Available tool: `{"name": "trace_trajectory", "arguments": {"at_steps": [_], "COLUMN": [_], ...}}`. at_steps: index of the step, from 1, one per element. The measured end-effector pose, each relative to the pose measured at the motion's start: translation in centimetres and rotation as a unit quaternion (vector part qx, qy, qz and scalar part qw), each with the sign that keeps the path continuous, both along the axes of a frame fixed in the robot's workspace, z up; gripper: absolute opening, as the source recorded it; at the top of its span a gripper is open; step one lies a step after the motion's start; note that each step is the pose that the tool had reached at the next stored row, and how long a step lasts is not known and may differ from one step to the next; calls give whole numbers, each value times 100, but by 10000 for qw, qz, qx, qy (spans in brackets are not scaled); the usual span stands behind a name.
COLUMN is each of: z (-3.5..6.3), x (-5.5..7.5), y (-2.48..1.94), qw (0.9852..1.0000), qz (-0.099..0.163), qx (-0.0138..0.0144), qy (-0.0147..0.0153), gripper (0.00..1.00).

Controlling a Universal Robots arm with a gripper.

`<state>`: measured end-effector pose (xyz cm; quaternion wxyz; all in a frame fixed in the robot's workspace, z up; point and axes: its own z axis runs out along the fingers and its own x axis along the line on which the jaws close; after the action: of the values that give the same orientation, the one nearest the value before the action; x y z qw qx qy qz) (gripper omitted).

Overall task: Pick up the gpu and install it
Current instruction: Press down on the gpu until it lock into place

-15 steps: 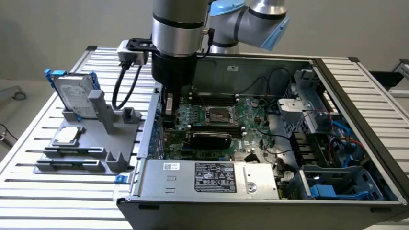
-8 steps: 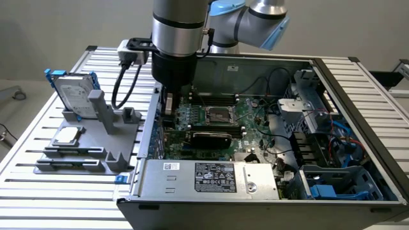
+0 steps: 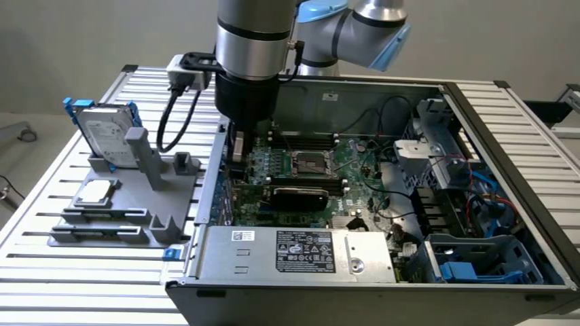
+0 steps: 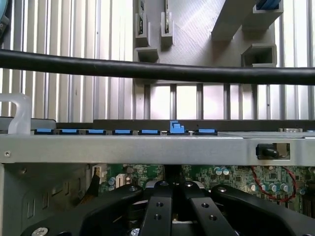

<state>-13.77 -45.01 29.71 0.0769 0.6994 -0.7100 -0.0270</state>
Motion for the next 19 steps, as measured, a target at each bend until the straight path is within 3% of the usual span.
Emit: {"name": "trace_trajectory", "arguments": {"at_steps": [19], "z": [13], "x": [0], "y": [13], "qw": [9999], "qz": [-158], "qx": [7], "qy": [40], "gripper": [11]}}
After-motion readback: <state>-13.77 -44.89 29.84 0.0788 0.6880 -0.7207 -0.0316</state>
